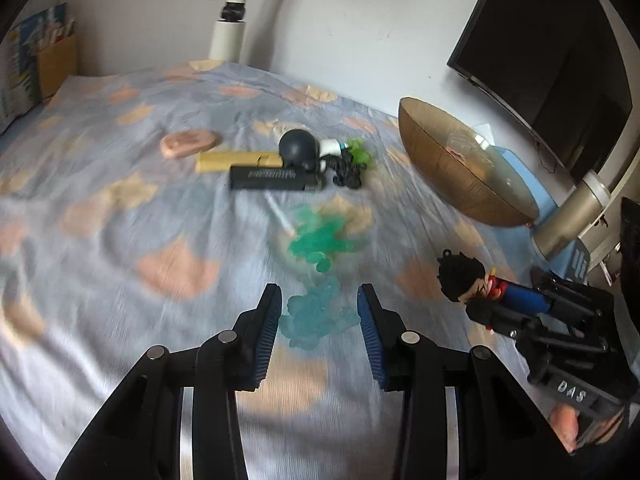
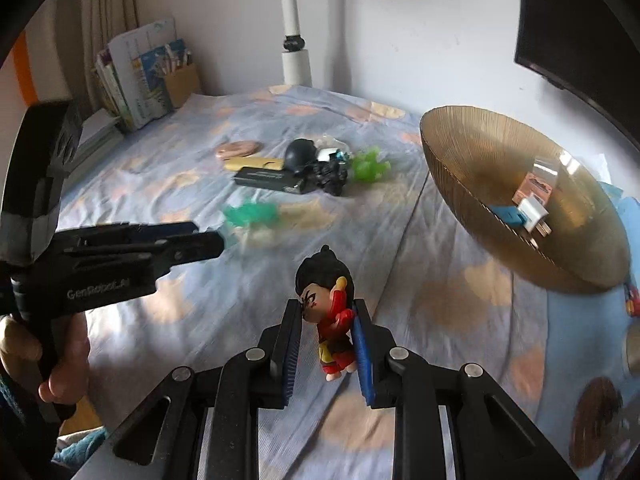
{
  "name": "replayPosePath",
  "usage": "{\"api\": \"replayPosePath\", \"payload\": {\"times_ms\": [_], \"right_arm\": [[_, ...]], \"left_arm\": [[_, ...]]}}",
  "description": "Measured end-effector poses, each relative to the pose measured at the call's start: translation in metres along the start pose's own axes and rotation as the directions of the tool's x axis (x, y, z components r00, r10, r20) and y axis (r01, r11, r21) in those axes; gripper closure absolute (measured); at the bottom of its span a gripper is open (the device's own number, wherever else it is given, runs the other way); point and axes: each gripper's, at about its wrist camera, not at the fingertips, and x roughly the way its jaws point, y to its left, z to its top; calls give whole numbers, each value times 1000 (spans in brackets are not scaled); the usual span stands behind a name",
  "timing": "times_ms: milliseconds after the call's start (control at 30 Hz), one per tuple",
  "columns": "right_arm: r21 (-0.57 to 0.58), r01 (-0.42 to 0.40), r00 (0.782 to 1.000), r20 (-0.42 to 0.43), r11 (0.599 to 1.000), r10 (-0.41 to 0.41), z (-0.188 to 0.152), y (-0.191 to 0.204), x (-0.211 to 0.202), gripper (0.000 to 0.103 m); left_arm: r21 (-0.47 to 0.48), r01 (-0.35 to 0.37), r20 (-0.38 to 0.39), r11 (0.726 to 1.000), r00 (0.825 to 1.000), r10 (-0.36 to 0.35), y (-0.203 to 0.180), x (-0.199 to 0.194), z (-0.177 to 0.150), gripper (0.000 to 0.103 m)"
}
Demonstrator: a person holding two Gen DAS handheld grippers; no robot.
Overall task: Organize rigid objects
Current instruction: 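Grasp the red-haired figurine with the right tool while the left tool grasps the translucent teal toy, then carry figurine and teal toy over the golden bowl and open both tools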
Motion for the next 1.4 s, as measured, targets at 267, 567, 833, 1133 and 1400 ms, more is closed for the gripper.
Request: {"api": "replayPosePath", "payload": {"times_ms": [267, 567, 833, 1133, 1400], "right_arm": [[-46, -27, 999, -47, 999, 25, -28, 14, 1, 79], [-22, -35, 999, -42, 999, 34, -33, 12, -1, 49], [-1, 2, 997, -78, 1000, -2, -35, 8, 17, 71], [9, 41, 999, 15, 999, -41, -23, -9, -19, 94], [-16, 40, 995, 97, 999, -38, 16, -40, -65, 100]], "left_arm": [[27, 3, -34, 1000, 999, -2, -1, -1, -25, 62], [71, -30, -20, 997, 999, 31, -7, 0, -35, 38], [90, -82, 0, 993, 997, 82, -12, 3, -33, 73], [122, -43, 94, 992, 995, 31, -35, -24, -5, 73], [195, -8, 171, 981, 985, -26, -66, -36, 39, 73]]}}
